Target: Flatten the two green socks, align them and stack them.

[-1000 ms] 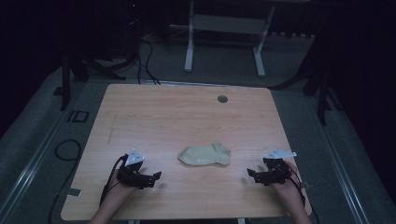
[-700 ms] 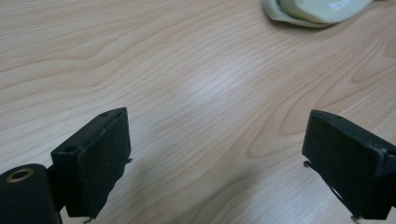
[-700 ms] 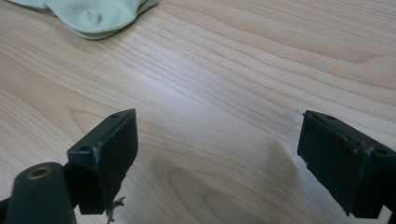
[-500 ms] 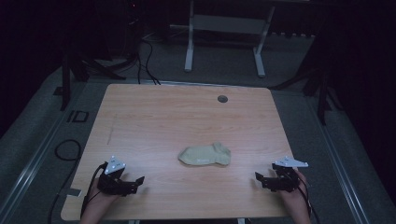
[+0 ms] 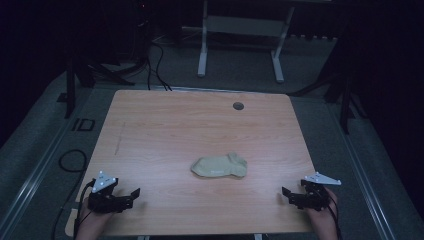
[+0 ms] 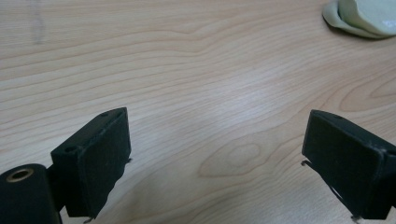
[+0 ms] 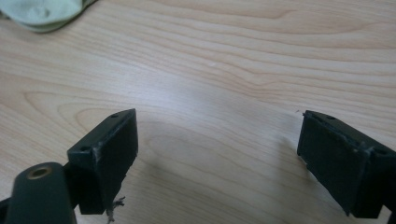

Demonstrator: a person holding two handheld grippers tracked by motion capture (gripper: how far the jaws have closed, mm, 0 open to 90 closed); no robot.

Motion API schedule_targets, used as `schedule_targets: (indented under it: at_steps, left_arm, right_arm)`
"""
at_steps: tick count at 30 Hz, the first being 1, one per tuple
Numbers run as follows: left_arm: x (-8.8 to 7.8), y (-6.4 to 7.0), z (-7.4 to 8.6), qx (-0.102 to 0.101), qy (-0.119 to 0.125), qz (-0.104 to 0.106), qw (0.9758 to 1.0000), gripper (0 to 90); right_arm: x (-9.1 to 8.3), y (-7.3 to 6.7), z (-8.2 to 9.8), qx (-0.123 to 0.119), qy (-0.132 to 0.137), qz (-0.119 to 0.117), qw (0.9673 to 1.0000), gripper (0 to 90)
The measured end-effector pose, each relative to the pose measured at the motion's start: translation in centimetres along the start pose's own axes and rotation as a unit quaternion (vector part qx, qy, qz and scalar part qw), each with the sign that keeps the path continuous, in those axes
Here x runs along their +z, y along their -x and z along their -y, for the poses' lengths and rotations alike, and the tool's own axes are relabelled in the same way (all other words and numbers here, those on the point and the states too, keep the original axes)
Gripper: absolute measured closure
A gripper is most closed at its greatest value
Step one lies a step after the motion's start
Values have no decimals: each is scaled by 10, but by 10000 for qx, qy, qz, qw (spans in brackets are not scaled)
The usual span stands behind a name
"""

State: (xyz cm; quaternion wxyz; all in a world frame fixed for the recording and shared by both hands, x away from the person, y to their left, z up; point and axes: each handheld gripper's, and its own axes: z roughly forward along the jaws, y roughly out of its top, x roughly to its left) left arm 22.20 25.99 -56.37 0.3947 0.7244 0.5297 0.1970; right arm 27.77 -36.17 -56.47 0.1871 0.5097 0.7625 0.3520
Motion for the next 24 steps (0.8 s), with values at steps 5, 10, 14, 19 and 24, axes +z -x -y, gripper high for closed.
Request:
schedule_targets:
  at_steps: [5,10,14,19,24]
  left_arm:
    - [-7,-5,4,-109,70,-44,9999,81]
    - [-16,-13,11,-285,238,-145,9992,81]
    - [-20,-17,16,-421,336,-221,9983,81]
    - [-20,-17,20,-469,364,-206,9980,81]
    - [-19,-16,21,-508,397,-159,9978,81]
  right_arm:
    - [-5,5,1,107,104,31,9999,124]
    - [-9,14,6,270,165,129,9994,124]
    - [-10,16,8,325,225,165,9991,124]
    - [-9,16,10,274,226,215,9991,124]
    - [-9,14,10,211,247,228,9992,124]
